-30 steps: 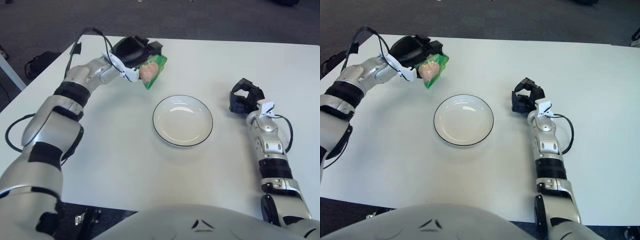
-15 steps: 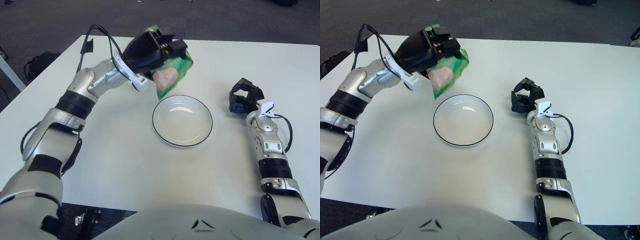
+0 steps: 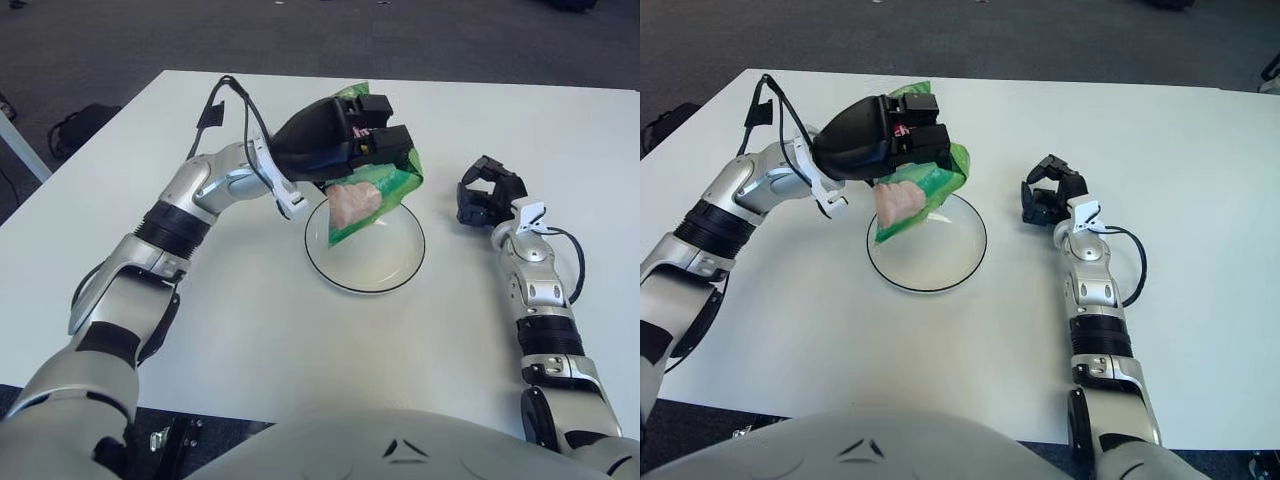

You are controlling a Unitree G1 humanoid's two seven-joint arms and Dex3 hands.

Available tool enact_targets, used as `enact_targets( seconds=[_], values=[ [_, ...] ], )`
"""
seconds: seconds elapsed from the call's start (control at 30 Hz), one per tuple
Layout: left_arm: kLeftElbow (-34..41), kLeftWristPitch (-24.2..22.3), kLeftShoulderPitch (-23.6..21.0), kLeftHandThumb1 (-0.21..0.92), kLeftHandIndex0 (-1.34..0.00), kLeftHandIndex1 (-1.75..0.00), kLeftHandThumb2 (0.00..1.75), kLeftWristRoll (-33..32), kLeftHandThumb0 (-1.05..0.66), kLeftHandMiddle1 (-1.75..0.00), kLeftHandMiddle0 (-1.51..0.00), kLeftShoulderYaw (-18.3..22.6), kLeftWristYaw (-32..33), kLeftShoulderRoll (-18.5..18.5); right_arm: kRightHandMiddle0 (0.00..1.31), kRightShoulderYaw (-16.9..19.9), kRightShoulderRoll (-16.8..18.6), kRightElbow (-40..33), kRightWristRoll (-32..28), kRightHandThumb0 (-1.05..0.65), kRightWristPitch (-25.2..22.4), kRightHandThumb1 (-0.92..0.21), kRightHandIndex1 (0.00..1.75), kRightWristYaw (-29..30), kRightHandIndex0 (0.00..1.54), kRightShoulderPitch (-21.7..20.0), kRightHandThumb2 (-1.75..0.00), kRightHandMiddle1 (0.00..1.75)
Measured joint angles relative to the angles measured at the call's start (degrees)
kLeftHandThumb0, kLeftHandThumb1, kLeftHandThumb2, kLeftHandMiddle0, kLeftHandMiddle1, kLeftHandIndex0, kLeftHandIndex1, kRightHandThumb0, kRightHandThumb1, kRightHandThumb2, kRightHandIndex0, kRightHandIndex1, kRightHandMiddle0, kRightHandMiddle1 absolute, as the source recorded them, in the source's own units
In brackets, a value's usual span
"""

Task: Put the snack into the plate.

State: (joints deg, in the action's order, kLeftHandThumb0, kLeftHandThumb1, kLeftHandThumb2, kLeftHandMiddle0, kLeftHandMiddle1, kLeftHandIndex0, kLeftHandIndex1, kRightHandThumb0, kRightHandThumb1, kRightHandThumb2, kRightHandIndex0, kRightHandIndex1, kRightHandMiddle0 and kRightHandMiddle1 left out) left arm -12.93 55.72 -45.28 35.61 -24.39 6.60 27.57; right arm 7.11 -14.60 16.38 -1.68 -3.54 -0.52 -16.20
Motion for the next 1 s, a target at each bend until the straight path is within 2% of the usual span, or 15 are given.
enact_targets(
  seconds=[0.23, 0.4, 0.67, 0.73, 0.83, 0.9, 0.93, 1.0],
  values=[
    [4.04, -0.99, 3.83, 0.09, -0.55, -1.75, 1.58, -0.34, 0.0, -1.71, -0.8, -0.06, -4.76, -1.34, 0.61, 0.55, 0.03, 4.47, -0.02, -0.48, 1.37, -0.32, 1.75, 0.09, 1.28, -2.23, -1.31, 1.75],
    [6.11, -1.46, 4.7, 0.07, -0.55, -1.75, 1.59, 0.69, 0.0, -1.69, -0.82, -0.16, -8.52, -1.46, 0.62, 1.3, 0.09, 6.94, -0.23, -0.49, 3.31, -0.31, 1.75, 0.07, 1.29, -3.14, -1.33, 1.75],
    [5.71, -0.08, 4.58, 0.07, -0.56, -1.75, 1.59, 9.27, 0.0, -1.68, -0.83, -0.83, -8.79, -2.76, 0.63, 1.36, 0.21, 7.34, 0.07, -0.49, 5.12, -0.3, 1.75, 0.09, 1.3, -2.82, -1.34, 1.75],
    [5.76, -0.19, 4.8, 0.25, -0.49, -1.75, 1.39, 11.15, 0.0, -1.72, -0.61, -1.08, -8.77, -2.87, 0.63, 0.98, 0.35, 6.07, 0.3, -0.49, 5.31, -0.3, 1.75, 0.09, 1.3, -1.84, -1.33, 1.75],
    [5.55, -0.58, 5.67, 0.42, -0.4, -1.75, 1.2, 13.55, 0.0, -1.74, -0.45, -1.89, -8.82, -2.75, 0.62, 0.48, 0.38, 5.6, 0.32, -0.49, 5.64, -0.31, 1.75, -0.08, 1.3, -1.39, -1.33, 1.75],
    [5.23, -0.56, 6.24, 0.38, -0.25, -1.63, 1.24, 14.28, 0.16, -1.74, -0.5, -2.69, -9.27, -2.6, 0.62, 0.37, 0.33, 5.39, 0.33, -0.49, 5.63, -0.31, 1.75, -0.11, 1.3, -1.26, -1.33, 1.75],
    [4.93, -0.4, 6.26, 0.37, -0.13, -1.34, 1.24, 14.1, 0.3, -1.74, -0.53, -3.23, -10.23, -2.46, 0.62, 0.36, 0.29, 5.15, 0.33, -0.48, 5.6, -0.31, 1.75, -0.11, 1.3, -1.11, -1.33, 1.75],
    [4.24, 0.09, 6.04, 0.42, -0.07, -1.14, 1.18, 13.3, 0.35, -1.74, -0.5, -4.75, -13.51, -1.69, 0.61, 0.29, 0.27, 4.58, 0.33, -0.48, 5.31, -0.32, 1.75, -0.11, 1.3, -0.8, -1.32, 1.75]
  ],
)
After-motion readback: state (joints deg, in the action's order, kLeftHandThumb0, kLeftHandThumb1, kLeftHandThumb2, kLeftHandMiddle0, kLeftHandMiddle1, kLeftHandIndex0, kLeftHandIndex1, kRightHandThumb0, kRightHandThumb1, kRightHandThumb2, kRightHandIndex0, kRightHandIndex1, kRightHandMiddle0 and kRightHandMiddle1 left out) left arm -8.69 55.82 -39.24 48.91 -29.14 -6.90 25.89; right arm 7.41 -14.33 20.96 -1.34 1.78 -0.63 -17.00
